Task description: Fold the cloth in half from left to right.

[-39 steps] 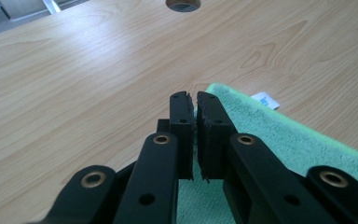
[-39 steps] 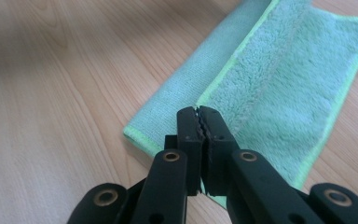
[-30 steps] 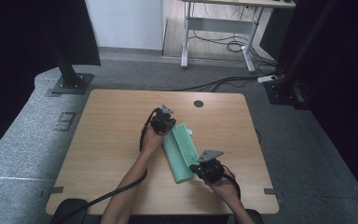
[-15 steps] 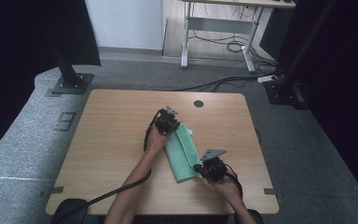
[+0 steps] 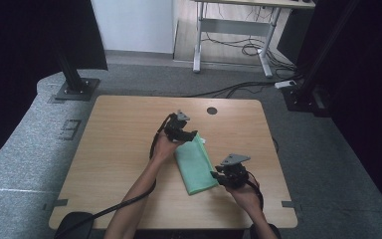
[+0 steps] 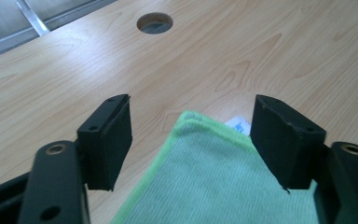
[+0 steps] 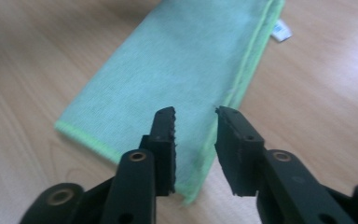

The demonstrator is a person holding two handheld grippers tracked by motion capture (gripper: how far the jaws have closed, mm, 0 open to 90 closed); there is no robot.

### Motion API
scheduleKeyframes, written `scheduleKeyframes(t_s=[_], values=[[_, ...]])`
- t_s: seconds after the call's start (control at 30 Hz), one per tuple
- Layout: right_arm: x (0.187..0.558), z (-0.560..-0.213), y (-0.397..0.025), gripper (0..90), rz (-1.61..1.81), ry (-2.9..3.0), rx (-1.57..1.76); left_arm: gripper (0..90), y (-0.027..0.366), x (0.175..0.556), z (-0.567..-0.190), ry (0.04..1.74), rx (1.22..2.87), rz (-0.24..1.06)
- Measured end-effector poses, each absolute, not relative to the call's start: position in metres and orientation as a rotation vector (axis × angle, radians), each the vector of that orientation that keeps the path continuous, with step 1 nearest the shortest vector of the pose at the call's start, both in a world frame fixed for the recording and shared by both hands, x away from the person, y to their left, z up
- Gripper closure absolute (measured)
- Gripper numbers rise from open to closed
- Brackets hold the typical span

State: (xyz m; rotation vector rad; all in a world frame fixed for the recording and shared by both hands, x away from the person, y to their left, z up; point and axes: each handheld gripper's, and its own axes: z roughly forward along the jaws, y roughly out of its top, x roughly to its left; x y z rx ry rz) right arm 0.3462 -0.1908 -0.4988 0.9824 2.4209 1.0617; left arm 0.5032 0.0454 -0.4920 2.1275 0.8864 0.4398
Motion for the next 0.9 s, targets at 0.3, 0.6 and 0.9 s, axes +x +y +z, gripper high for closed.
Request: scheduleKeyframes(t_s=[0.3, 0.6, 0.9], values=[[0.369, -0.521, -0.181, 43.2, 0.920, 2.453, 1.008, 13.0, 0.063, 0.482, -0.506, 0.903, 2.169, 0.423], [0.375, -0.536, -0.196, 39.7, 0.875, 2.472, 1.080, 6.5, 0.074, 0.455, -0.515, 0.893, 2.210, 0.398], [0.370, -0.537, -0.197, 42.1, 0.899, 2.471, 1.103, 3.8, 0.073, 0.443, -0.539, 0.929, 2.284, 0.448]])
